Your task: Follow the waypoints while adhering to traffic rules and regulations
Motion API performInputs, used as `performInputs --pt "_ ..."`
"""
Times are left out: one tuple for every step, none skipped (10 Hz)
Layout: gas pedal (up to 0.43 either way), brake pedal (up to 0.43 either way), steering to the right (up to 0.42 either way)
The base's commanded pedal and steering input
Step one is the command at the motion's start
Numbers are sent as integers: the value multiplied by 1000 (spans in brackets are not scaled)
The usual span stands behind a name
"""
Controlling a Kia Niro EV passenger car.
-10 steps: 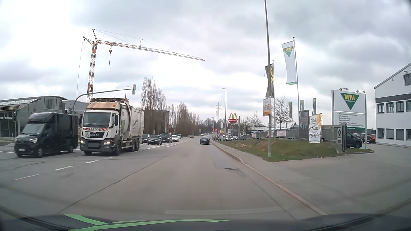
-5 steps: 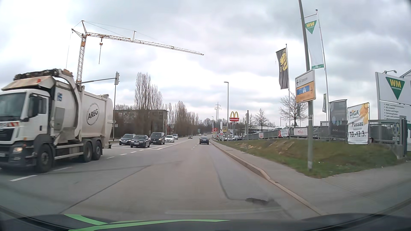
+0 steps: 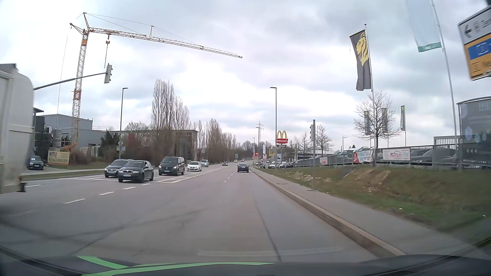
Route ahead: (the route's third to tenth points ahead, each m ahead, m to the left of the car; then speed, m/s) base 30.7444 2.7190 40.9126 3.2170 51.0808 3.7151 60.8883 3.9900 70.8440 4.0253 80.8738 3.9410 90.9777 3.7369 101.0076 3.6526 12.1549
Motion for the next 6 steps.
performInputs --pt "47 0 1" --pt "47 0 0" --pt "47 0 0" --pt "47 0 -1" --pt "47 0 0" --pt "47 0 -1"
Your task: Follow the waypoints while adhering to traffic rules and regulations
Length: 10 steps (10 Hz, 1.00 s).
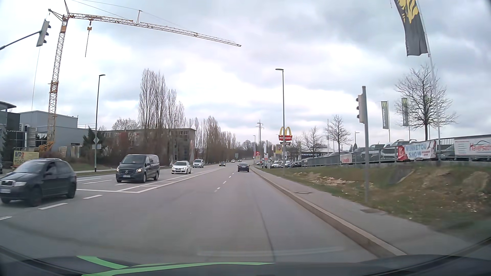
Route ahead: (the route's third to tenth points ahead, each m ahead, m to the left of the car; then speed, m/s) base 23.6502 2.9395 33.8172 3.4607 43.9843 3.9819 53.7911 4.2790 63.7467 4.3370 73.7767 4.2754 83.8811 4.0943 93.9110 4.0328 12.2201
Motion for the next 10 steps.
performInputs --pt "47 0 0" --pt "47 0 0" --pt "47 0 0" --pt "47 0 0" --pt "47 0 0" --pt "47 0 -1" --pt "47 0 0" --pt "47 0 0" --pt "47 0 -1" --pt "47 0 0"
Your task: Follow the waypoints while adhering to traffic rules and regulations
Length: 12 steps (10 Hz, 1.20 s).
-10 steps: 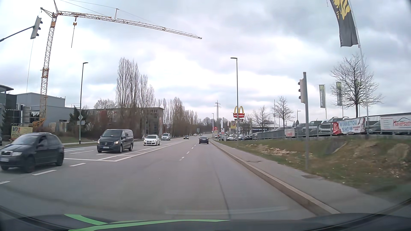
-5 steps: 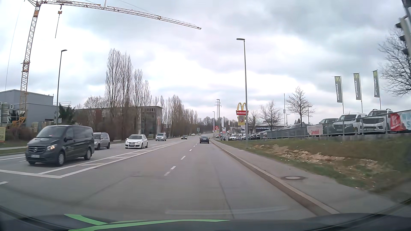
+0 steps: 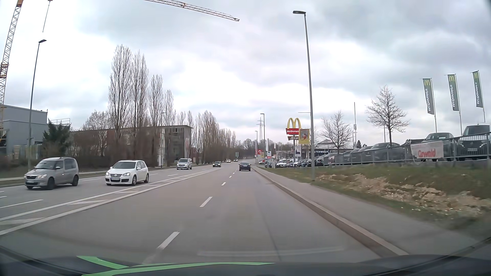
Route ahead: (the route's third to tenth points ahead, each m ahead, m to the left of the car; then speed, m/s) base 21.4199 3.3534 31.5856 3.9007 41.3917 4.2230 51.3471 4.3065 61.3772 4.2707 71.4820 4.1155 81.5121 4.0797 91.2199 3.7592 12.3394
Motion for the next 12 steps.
performInputs --pt "47 0 0" --pt "47 0 -1" --pt "47 0 -1" --pt "47 0 -1" --pt "47 0 0" --pt "47 0 0" --pt "47 0 0" --pt "47 0 0" --pt "47 0 0" --pt "47 0 0" --pt "47 0 0" --pt "47 0 0"
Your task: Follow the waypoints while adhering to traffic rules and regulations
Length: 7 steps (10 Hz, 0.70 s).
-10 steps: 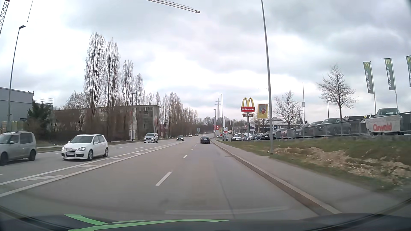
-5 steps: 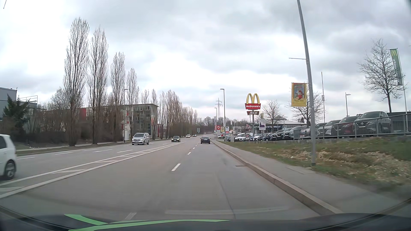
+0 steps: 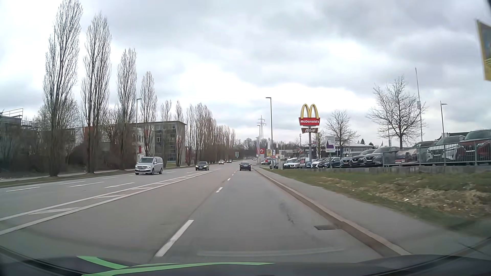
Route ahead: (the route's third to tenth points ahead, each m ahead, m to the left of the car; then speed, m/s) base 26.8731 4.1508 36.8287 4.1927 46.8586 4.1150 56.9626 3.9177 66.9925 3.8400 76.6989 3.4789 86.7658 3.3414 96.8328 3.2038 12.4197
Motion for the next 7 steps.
performInputs --pt "47 0 0" --pt "47 0 0" --pt "47 0 -1" --pt "47 0 0" --pt "47 0 0" --pt "47 0 0" --pt "47 0 -1"
